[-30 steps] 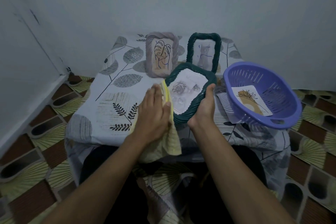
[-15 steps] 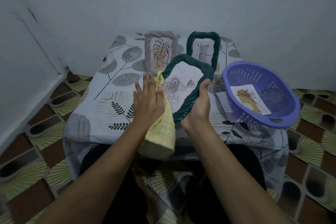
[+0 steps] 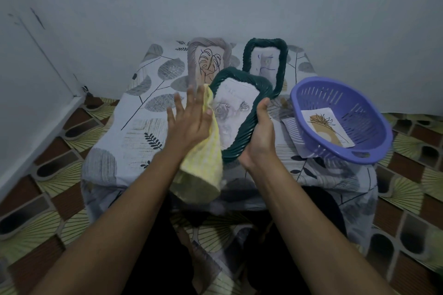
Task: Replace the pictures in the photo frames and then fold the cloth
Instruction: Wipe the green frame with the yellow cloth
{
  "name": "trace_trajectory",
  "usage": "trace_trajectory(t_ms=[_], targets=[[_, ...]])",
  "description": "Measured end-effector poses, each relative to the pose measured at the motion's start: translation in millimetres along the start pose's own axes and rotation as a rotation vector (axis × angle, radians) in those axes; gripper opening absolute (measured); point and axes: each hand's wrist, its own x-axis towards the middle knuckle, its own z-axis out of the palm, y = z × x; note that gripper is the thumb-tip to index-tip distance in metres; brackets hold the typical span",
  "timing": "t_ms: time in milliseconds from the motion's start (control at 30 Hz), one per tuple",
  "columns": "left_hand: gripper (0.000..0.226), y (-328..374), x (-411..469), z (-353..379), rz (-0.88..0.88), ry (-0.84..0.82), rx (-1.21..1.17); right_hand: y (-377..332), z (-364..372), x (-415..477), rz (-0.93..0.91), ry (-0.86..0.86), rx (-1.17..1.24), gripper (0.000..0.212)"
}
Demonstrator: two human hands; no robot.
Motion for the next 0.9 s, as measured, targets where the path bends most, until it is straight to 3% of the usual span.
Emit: trace_trajectory(t_ms=[167,267,333,433,533,667,733,800,900], targets=[[0.083,28,7,-13,-0.099,0.033,0.097,11,13,-11,0.103,0.051,-0.077,0.066],[0.086,41,-16,0,0.124,0.009,0.035,9,11,-6,0.101,0.099,-0.22,0.06],[0.075,41,-35,7,0.328,-0.058,-0.003,2,7,-4,0.068,0.14,-0.322,0.053],[0.063,24,-52,15,0.519,-0.087,0.032,-6,1,-7,0.111,0.132,-0.269,0.058],[0.06,2,-47,16,0.456,-0.014,0.113,-5,0,-7,0.118,0.084,-0.149,0.067],[0.065,-8,-17,3,0.129,0.077,0.163,4,0,-10,0.145,0.002,-0.055,0.064],[0.071,-2,-2,-3,0.047,0.112,0.196,9,3,-15,0.171,-0.024,-0.071,0.063],[0.076,6,3,-5,0.047,0.08,0.191,12,7,-18,0.195,-0.002,-0.123,0.06],[0.074,20,-14,-1,0.243,0.016,0.081,11,11,-15,0.172,0.023,-0.173,0.057]])
